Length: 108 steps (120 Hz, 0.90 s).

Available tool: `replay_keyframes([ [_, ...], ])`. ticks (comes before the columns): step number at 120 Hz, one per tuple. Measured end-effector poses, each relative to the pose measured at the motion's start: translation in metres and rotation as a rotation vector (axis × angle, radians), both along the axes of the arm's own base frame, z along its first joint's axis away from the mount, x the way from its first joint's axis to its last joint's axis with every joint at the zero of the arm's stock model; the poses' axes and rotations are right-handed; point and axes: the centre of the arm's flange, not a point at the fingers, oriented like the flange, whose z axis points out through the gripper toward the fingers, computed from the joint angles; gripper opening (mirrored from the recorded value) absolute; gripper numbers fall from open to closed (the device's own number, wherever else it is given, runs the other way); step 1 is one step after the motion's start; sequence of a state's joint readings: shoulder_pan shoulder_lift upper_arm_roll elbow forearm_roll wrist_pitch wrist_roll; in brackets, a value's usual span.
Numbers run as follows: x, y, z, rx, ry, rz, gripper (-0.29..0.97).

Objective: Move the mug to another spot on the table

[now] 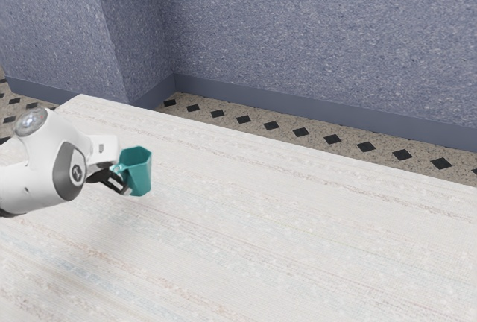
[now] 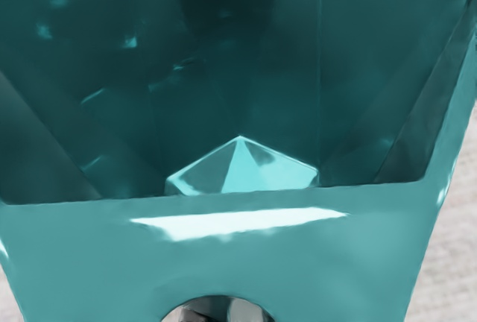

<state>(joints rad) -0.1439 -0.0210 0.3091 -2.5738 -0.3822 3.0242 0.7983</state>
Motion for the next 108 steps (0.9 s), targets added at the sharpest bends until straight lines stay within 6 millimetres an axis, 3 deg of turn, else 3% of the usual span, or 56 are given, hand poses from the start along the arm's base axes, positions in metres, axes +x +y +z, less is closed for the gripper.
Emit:
replay_keyframes([
  [25, 0.008, -0.048, -0.017, 0.018, 0.021, -0.104, -0.08],
  [51, 0.018, -0.112, -0.05, 0.018, 0.072, -0.213, -0.08],
  [69, 0.016, -0.111, -0.061, 0.009, 0.091, -0.193, -0.04],
  [90, 0.013, -0.107, -0.065, -0.003, 0.111, -0.18, 0.33],
  [108, 0.011, -0.1, -0.065, -0.017, 0.125, -0.163, 0.51],
])
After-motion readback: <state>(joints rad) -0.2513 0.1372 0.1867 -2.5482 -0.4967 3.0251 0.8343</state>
